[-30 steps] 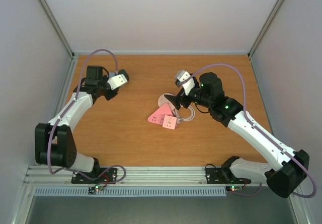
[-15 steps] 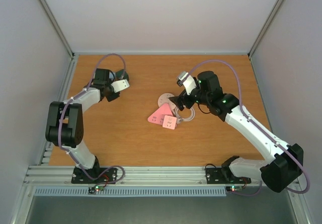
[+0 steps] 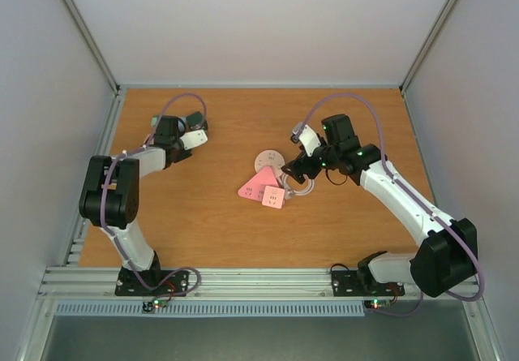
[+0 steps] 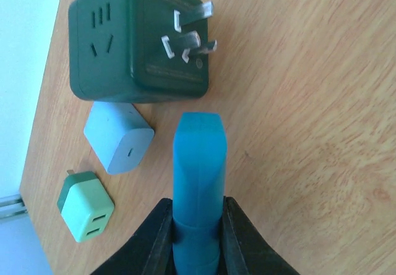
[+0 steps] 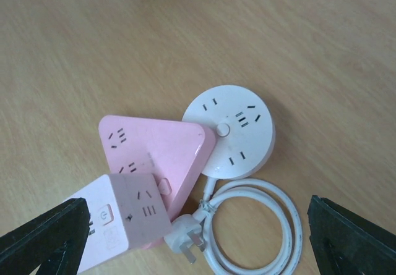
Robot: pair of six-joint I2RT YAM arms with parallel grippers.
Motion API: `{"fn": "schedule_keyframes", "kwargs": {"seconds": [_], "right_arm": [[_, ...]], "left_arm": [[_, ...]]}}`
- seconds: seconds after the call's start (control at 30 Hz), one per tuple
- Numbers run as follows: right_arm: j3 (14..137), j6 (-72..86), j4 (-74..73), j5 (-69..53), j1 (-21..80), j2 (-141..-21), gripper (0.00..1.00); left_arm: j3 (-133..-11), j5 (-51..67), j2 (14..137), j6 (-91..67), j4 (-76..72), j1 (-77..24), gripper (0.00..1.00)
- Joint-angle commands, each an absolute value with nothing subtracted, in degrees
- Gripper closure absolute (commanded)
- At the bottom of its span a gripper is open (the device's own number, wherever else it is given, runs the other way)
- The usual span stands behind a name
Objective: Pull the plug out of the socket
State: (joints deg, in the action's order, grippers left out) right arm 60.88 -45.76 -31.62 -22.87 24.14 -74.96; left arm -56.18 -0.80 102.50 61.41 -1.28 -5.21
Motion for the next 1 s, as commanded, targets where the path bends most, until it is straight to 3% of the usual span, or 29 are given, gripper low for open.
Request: {"fn": "schedule_keyframes", "kwargs": {"seconds": [0.0,0.13,0.23,0.47,0.67,0.83,0.97], "right_arm": [[59.67,-48.52,-33.11,-25.04,23.99,-75.53,0.03],[58.95,-49.14,-33.13,-25.21,23.99,-75.78,0.04],[58.53,-49.88,-33.29,-25.60,23.99,-75.48,0.04],[56.02,-52.25,-32.99,-27.02,23.99,-73.55,0.05],[53.41,-54.55,-32.10,-30.05,24.09,-71.40,0.04],[49.83,-55.83,-29.45,-31.18,25.01,-69.73,0.04],[46.81,-56.61,-26.58,-30.94,26.65,-68.64,0.03]], "left_arm": [[-51.67,-4.44,104.16,65.06,-15.15,-5.49,0.99],[-50.04,-5.04,104.63,65.45,-17.83,-5.62,0.95],[-50.26,-2.51,103.75,65.05,-12.86,-5.82,0.69],[-50.46,3.69,98.19,62.66,-2.91,-5.71,0.35],[-51.45,8.64,92.55,59.74,6.60,-5.71,0.24],[-55.39,15.74,88.03,52.49,14.44,-5.76,0.01],[-60.86,20.23,86.69,43.83,19.33,-5.89,0.00]]}}
